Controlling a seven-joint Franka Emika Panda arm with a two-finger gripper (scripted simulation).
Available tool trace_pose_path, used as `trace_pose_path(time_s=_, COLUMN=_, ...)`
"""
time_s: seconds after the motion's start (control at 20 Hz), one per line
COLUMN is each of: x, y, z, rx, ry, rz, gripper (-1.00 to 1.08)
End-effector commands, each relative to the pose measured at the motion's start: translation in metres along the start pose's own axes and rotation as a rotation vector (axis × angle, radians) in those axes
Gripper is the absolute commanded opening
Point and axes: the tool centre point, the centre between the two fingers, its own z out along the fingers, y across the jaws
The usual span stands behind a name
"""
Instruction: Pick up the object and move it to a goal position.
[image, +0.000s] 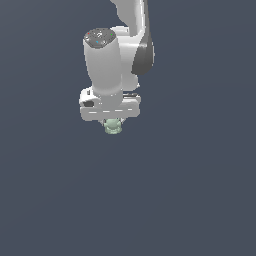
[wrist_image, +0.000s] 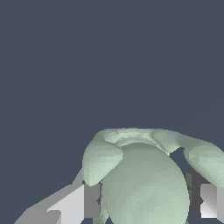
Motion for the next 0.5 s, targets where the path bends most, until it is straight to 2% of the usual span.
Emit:
trace_pose_path(time_s=0.0, x=-0.004, y=0.021, z=-0.025, rx=0.001, ry=-0.001, rz=-0.001, gripper=-1.00)
trace_pose_path(time_s=0.45, x=-0.011, y=0.092, z=-0.107, rx=0.000, ry=-0.001, rz=-0.001, gripper=-1.00)
